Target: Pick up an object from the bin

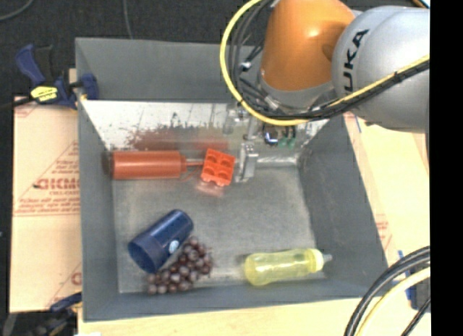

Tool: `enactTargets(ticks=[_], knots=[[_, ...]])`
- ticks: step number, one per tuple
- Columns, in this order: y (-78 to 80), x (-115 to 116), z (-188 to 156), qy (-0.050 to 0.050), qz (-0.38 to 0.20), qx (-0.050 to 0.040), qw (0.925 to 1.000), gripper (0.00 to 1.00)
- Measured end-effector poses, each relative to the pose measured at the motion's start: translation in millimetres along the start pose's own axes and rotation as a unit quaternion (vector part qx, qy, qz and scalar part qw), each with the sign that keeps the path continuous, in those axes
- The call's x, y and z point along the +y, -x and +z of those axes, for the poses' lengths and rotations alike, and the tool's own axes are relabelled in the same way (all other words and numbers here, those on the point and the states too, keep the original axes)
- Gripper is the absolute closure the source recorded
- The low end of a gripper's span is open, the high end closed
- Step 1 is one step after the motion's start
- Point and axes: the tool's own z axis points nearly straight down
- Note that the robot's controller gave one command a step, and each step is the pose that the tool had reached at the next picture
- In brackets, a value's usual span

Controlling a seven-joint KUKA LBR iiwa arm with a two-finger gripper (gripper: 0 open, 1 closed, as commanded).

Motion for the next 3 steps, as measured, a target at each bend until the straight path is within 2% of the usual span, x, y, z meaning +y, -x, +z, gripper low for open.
enactTargets(ticks=[1,2,3], knots=[[1.3,0,-5,0.001,0.001,-0.0044,1.0000,0.00],[25.6,4,156,0.002,0.040,-0.0082,0.9992,0.00],[10.8,20,79,0.004,0.125,-0.0127,0.9921,0.00]])
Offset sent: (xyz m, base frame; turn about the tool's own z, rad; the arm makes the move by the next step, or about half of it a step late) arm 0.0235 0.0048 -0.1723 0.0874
